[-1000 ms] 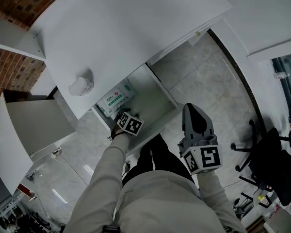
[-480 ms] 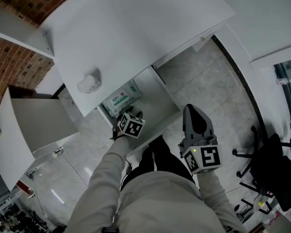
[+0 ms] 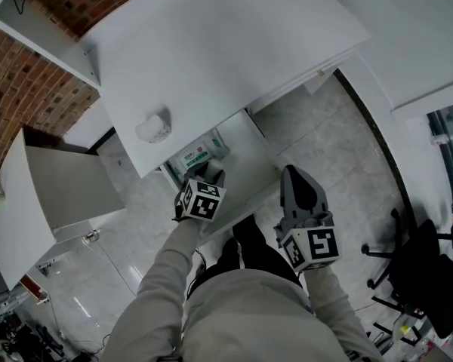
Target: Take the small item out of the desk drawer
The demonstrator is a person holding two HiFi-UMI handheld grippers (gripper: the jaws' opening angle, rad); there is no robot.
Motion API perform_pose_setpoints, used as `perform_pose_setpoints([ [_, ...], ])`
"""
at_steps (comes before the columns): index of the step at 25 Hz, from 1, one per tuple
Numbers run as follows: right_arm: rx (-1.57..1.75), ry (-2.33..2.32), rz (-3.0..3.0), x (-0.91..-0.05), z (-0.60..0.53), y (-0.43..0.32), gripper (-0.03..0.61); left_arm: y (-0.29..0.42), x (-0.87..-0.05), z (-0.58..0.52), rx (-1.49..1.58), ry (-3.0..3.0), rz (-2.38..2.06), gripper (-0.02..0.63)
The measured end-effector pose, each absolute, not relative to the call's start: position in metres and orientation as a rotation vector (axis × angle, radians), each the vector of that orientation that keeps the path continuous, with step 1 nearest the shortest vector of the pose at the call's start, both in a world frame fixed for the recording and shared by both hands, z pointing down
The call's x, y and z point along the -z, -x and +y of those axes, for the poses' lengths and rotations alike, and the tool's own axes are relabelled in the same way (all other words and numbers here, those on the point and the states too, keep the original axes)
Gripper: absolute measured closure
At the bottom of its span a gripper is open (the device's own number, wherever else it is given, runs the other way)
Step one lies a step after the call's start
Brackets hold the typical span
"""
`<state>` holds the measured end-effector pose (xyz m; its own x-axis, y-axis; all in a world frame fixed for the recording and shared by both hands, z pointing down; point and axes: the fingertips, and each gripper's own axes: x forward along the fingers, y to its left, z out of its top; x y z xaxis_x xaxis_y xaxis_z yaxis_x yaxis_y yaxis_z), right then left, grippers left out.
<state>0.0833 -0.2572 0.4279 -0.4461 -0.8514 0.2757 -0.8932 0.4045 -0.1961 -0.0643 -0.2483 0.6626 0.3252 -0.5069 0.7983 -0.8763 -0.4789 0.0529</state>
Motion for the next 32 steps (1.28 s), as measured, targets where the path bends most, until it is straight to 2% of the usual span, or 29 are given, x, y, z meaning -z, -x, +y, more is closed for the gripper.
perform_pose_setpoints([
  [21,-0.362,-1.516,-2.619,-0.397,-0.231,-0.047,0.551,0.088,-0.514,-0.250,-0.692,-2.314,-1.473,0.420],
  [32,-0.319,-1.512,-2.649,-0.384,-0.212,-0.041,0.551,0.100,-0.465,-0.229,-0.577,-2.357,-1.573,0.420],
])
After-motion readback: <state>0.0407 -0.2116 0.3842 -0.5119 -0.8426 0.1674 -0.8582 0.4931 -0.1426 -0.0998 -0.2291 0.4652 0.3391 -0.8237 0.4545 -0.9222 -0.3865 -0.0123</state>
